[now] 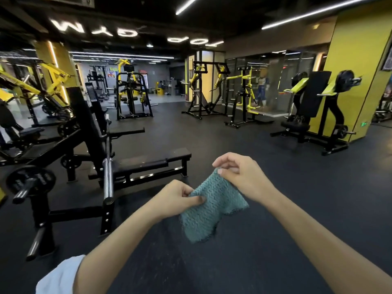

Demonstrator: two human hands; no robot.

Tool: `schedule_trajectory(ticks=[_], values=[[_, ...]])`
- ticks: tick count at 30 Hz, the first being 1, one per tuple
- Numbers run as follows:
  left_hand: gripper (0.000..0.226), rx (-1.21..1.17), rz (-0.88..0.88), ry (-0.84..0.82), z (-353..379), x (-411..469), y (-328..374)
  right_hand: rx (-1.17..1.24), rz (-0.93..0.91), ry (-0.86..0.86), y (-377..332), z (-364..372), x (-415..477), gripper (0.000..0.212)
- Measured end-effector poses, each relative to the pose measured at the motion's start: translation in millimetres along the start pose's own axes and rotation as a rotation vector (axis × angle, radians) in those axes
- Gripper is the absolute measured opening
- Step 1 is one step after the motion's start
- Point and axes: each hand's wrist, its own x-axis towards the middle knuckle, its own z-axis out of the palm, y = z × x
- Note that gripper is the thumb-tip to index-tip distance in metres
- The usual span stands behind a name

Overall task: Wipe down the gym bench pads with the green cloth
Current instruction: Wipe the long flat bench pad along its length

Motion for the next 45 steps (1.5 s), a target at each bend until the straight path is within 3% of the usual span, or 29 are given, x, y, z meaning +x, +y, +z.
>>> schedule_trajectory(ticks=[5,9,11,15,19,25,30,36,40,45], values=[[0.02,-0.447,-0.183,0.065,-20.8,118.7,-3.1,-0.002,-0.14,-0.047,36.4,-6.3,89.4,0.014],[0.025,-0.777,-0.249,0.123,-47.8,203.0,-6.9,0.005,-0.174,-0.192,72.6,4.3,155.0,0.017],[0.029,-0.825,-0.267,0.139,-58.0,238.3,-16.6,-0.018,-0.175,-0.191,95.1,8.8,188.0,0.017],[0.028,-0.801,-0.24,0.095,-82.1,301.7,-40.5,-0.076,-0.142,-0.106,150.2,9.9,264.8,0.022],[0.036,-0.827,-0.22,0.085,-112.2,372.0,-72.6,-0.108,-0.02,-0.252,207.2,22.9,344.0,0.045],[0.034,-0.924,-0.187,0.027,-165.3,486.2,-112.0,-0.089,0.03,-0.325,256.9,47.1,473.7,0.022],[0.05,-0.783,-0.117,-0.051,-212.6,584.9,-128.0,-0.125,0.005,-0.279,289.1,55.3,576.1,0.016],[0.032,-0.567,0.019,0.067,-222.5,695.7,-148.9,-0.043,0.054,-0.27,365.2,60.9,671.0,0.015],[0.021,-0.535,0.02,0.116,-218.1,778.3,-167.6,-0.022,0.08,-0.335,431.0,59.3,733.3,0.014],[0.022,-0.566,0.003,0.163,-218.6,889.6,-181.8,-0.045,0.066,-0.418,500.9,40.7,832.7,0.014]])
